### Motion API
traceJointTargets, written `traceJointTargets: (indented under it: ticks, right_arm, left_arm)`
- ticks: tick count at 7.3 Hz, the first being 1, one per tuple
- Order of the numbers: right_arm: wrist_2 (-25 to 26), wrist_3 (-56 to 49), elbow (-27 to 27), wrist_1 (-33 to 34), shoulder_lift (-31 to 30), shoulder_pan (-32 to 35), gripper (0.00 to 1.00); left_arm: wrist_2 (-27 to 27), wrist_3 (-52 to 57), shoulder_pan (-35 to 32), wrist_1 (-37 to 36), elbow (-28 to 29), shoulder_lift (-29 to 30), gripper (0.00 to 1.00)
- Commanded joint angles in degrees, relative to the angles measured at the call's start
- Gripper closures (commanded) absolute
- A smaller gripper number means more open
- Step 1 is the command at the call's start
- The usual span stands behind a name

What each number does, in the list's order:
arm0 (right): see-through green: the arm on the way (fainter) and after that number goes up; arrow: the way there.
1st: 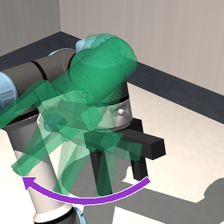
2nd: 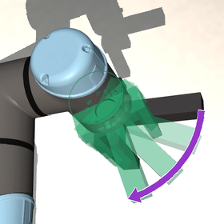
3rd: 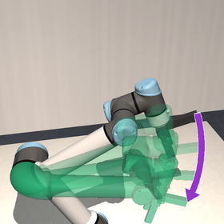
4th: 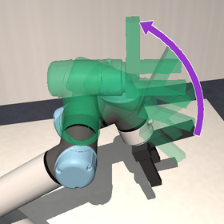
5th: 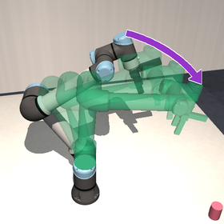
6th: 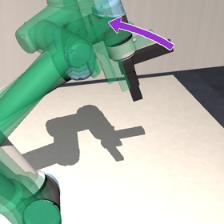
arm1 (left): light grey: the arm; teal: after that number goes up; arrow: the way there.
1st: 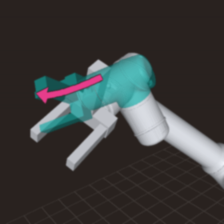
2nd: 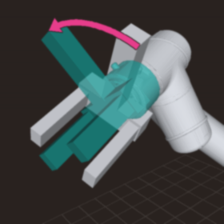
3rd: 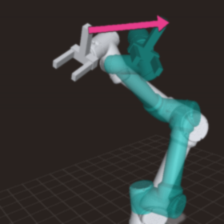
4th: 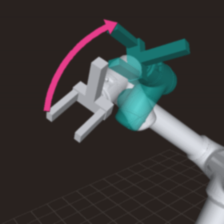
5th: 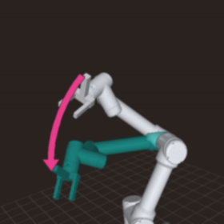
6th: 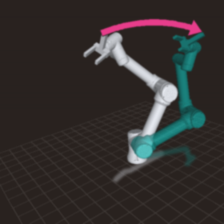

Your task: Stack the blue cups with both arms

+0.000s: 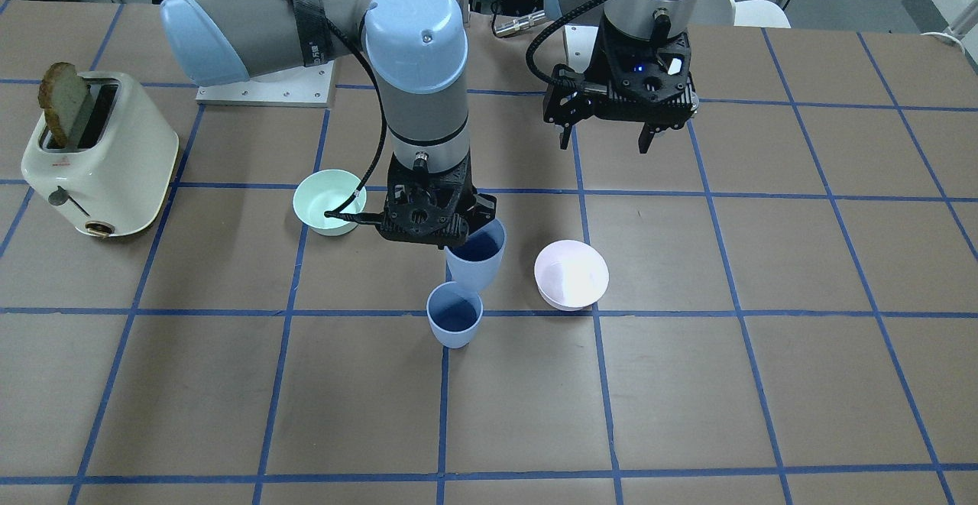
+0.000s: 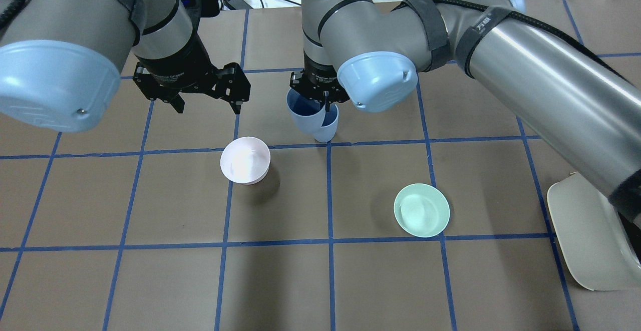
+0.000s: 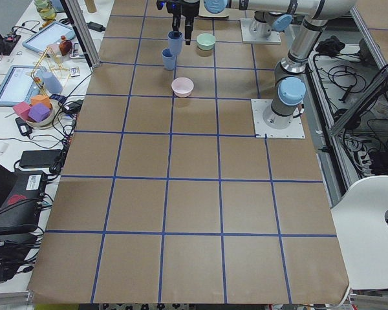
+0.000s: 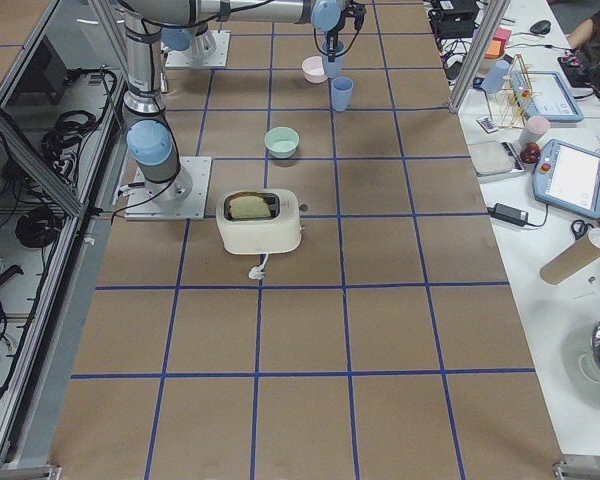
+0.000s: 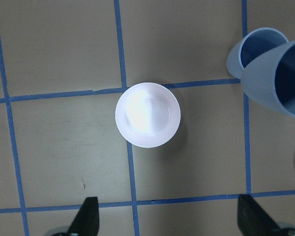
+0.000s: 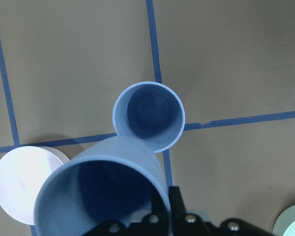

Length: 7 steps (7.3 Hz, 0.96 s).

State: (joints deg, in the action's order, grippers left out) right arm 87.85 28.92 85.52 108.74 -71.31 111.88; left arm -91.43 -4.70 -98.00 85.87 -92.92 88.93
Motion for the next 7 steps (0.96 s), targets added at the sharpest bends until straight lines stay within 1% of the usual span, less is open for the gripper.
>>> traceJointTargets:
  ticks: [1, 3, 7]
  right_arm:
    - [0.0, -2.1, 0.0, 0.3, 0.5, -1.4, 1.00]
    - [-0.1, -2.4, 0.1, 0.5, 1.1, -1.9, 1.00]
    - [-0.1, -2.1, -0.2, 2.8, 2.2, -2.2, 1.00]
  left_arm:
    - [0.1, 0.0, 0.4, -0.4, 0.8, 0.6, 0.00]
    - [-0.2, -1.9, 0.4, 4.4, 4.4, 1.8, 0.00]
    - [-0.2, -2.0, 0.3, 3.9, 4.0, 2.2, 0.00]
